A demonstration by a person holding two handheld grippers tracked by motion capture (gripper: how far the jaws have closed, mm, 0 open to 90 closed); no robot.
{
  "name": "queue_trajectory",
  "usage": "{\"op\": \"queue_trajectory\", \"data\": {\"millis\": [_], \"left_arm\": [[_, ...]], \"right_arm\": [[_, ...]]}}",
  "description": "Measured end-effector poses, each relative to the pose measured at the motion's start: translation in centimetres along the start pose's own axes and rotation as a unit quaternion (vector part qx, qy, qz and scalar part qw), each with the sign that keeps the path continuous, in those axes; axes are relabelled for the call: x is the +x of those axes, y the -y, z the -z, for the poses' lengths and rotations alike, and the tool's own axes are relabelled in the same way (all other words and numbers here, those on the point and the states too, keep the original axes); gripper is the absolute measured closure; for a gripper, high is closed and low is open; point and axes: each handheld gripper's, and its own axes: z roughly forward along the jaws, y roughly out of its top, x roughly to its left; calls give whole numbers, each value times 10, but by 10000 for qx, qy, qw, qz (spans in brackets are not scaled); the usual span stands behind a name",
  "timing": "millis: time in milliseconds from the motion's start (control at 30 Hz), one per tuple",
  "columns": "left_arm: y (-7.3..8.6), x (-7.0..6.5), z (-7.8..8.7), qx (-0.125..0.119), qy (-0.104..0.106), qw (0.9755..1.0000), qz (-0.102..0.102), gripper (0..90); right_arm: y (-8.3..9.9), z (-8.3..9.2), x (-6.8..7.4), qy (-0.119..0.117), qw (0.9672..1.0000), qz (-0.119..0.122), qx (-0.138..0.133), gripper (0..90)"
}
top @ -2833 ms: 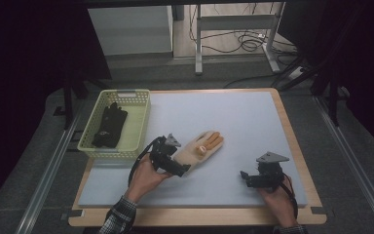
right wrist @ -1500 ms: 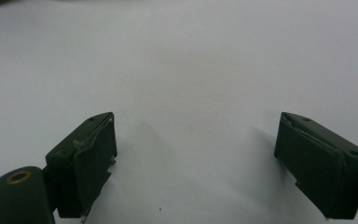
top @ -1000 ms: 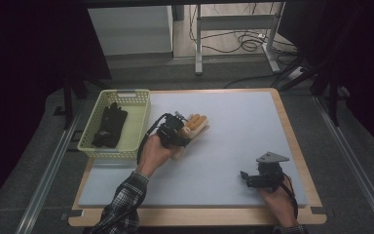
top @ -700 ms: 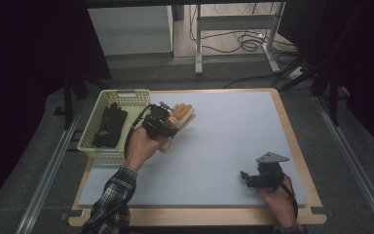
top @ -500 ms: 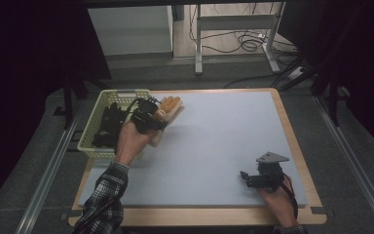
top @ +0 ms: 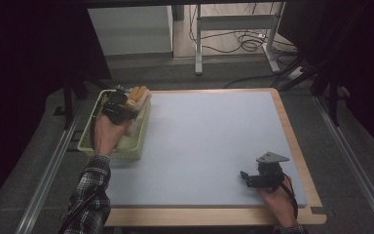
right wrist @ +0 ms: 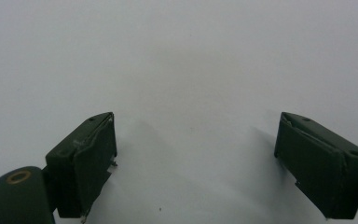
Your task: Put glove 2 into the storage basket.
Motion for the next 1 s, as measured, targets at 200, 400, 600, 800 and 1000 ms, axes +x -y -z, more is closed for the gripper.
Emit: {"op": "queue_trajectory", "data": {"millis": [200, 400, 600, 800, 1000], "left_arm": [[3, 17, -21, 267, -146, 9994, 178, 568], [4, 26, -47, 561, -247, 9978, 267, 563], [4, 23, -72, 904, -263, 9953, 231, 550], [0, 20, -93, 1091, -112, 9938, 206, 531], [2, 27, -108, 1249, 198, 9907, 512, 409]], "right_arm": [[0, 0, 0, 0, 10000, -1, 1, 125], [0, 0, 0, -2, 10000, 0, -2, 125], [0, 0, 0, -3, 10000, -2, -1, 125], [0, 0, 0, -5, 10000, 0, -3, 125], [0, 0, 0, -10, 10000, 1, -5, 125]]}}
